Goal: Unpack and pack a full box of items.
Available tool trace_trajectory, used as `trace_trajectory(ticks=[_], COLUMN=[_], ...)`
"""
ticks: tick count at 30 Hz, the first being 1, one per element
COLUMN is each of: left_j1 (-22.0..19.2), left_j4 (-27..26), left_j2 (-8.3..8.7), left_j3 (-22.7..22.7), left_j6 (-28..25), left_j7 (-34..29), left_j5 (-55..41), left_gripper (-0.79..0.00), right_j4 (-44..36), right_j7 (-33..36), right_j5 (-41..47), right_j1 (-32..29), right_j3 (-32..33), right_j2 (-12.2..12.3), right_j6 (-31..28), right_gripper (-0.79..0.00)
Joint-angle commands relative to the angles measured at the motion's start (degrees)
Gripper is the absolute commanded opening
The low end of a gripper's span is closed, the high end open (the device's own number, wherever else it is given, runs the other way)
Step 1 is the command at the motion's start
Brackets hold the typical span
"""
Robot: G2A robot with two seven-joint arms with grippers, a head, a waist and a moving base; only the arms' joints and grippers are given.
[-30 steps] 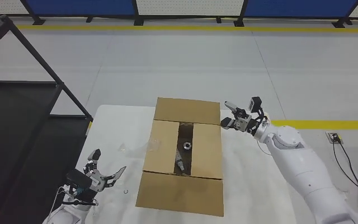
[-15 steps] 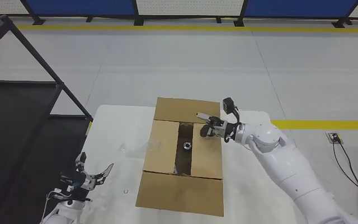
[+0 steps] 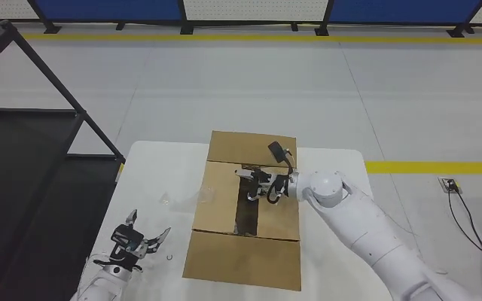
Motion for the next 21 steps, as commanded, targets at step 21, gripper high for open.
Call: trace_trajectory(ticks=[21], left_j1=[-16.4], left_j4=[16.4], left_j2=[-2.66], left_j3=[11.2], left_j6=[5.7], left_j7=[-2.1], left_j5=[2.1], left_gripper=[0.0], right_j4=[7.4], right_j7=[1.5], right_j5=[0.0], right_j1=[2.4], right_j3=[-1.3], right_j2=[-5.8], right_j6=[-4.3], right_gripper=[0.0])
